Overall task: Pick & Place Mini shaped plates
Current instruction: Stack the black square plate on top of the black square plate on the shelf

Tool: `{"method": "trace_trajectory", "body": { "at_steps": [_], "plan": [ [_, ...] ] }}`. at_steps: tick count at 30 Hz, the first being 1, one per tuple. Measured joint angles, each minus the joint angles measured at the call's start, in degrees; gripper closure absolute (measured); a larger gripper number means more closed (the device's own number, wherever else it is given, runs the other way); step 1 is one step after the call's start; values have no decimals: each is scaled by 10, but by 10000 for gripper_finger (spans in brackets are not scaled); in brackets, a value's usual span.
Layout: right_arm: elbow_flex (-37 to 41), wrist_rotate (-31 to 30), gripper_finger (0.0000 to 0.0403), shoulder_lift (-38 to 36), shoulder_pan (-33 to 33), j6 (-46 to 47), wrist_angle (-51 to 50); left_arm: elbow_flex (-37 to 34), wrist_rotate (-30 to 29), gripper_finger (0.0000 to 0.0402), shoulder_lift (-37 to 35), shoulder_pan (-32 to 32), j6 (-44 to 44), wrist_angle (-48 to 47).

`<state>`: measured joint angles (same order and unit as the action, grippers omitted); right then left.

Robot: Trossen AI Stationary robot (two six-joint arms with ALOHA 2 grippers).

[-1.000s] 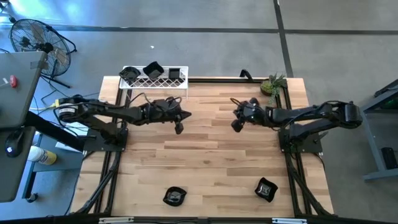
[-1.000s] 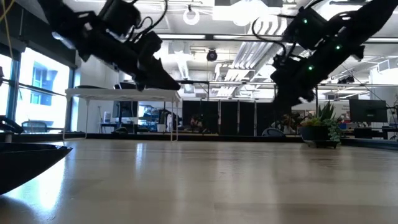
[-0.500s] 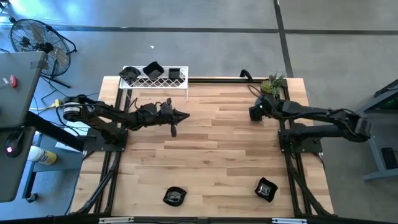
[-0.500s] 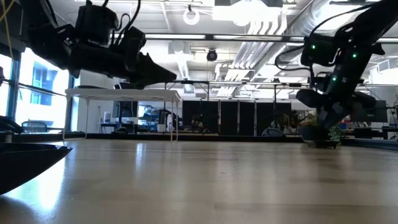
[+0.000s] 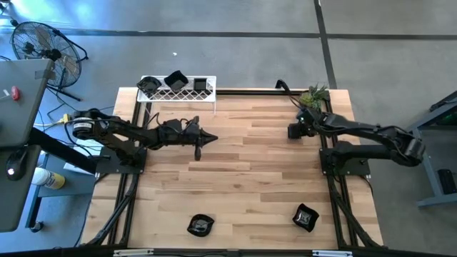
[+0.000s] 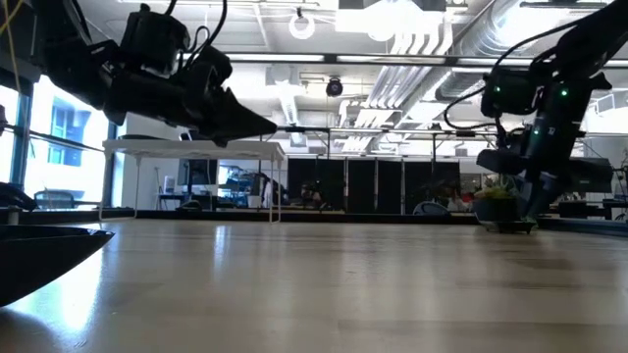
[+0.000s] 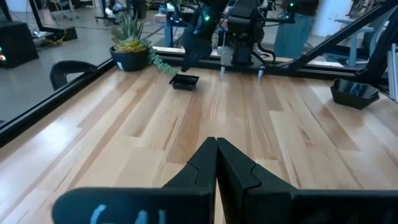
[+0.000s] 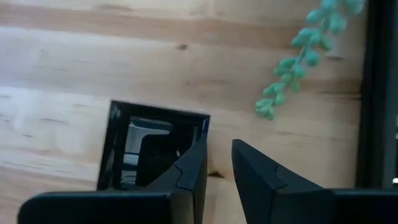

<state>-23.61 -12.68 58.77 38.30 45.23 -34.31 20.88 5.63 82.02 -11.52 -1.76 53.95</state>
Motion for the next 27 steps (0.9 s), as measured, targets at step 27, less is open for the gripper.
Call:
{"method": "trace_trajectory", "body": {
  "at_steps": [27],
  "plan": [
    [61, 69, 336, -27, 8, -2, 109, 0, 32, 402, 0, 0, -11, -31]
  ]
}}
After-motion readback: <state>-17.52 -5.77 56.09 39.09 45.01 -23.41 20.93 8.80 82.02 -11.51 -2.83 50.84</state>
